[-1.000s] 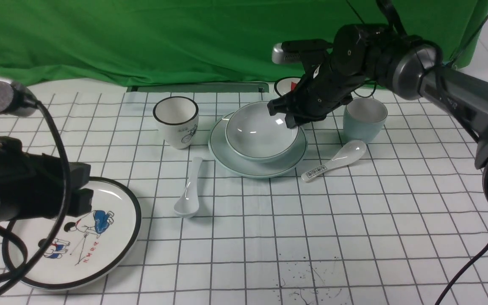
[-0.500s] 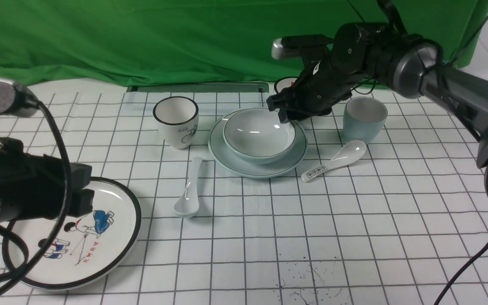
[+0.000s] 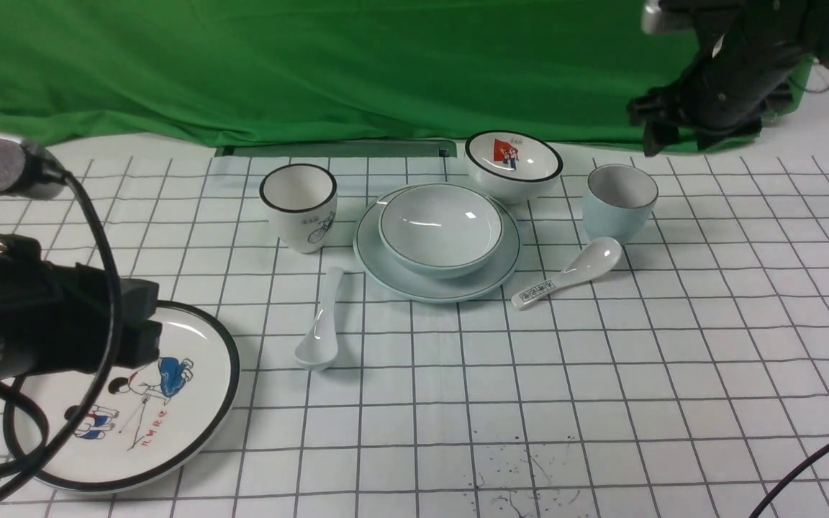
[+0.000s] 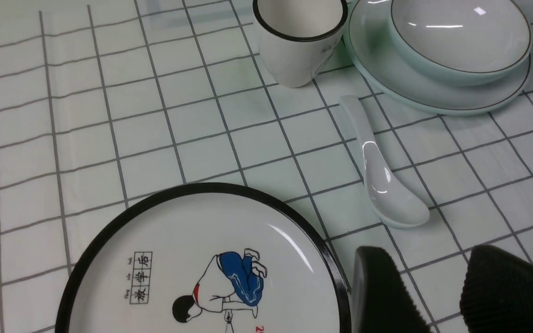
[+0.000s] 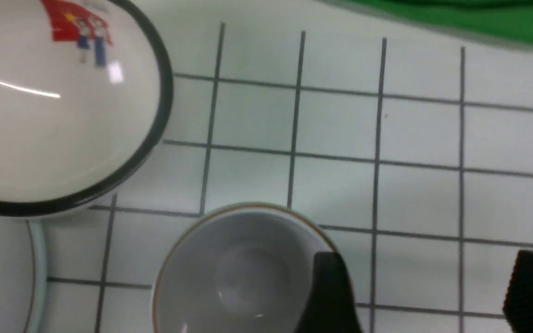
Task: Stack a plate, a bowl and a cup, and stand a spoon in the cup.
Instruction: Use the right arm to grab a blue teacup
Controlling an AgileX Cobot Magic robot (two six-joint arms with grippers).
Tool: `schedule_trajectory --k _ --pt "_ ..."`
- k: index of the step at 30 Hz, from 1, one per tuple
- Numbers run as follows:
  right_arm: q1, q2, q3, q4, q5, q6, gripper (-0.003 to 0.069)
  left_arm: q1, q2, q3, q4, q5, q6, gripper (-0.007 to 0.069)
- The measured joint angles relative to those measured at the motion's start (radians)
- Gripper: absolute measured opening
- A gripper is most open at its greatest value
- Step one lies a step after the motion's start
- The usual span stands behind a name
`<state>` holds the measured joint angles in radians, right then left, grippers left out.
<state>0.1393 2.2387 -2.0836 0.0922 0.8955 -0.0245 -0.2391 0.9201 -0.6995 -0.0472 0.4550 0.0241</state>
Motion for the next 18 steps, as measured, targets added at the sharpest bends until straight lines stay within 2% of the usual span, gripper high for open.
schedule_trajectory --k 3,6,8,9,11,12,18 --pt "0.002 0.027 0.0 0.026 -0.015 0.0 0.0505 0.0 0.0 0.0 -0.001 -0.001 0.0 0.0228" --pt "0.011 0.054 0.001 0.035 -0.051 -0.001 0.0454 0.0 0.009 0.0 -0.002 -0.001 0.0 0.0232" --pt "0.012 0.065 0.001 0.028 -0.058 -0.003 0.031 0.0 0.018 0.0 -0.002 0.0 0.0 0.0234" --pt "0.012 0.067 0.001 0.025 -0.057 -0.007 0.0268 0.0 0.02 0.0 -0.002 0.002 0.0 0.0234" --pt "0.012 0.067 0.001 0.014 -0.047 -0.033 0.0115 0.0 0.024 0.0 -0.002 0.009 0.0 0.0235" --pt "0.012 0.067 0.001 0.012 -0.046 -0.045 0.008 0.0 0.026 0.0 -0.002 0.012 0.0 0.0235" --pt "0.013 0.021 -0.014 0.011 0.042 -0.1 0.0076 0.0 0.028 0.0 -0.002 0.014 0.0 0.0237"
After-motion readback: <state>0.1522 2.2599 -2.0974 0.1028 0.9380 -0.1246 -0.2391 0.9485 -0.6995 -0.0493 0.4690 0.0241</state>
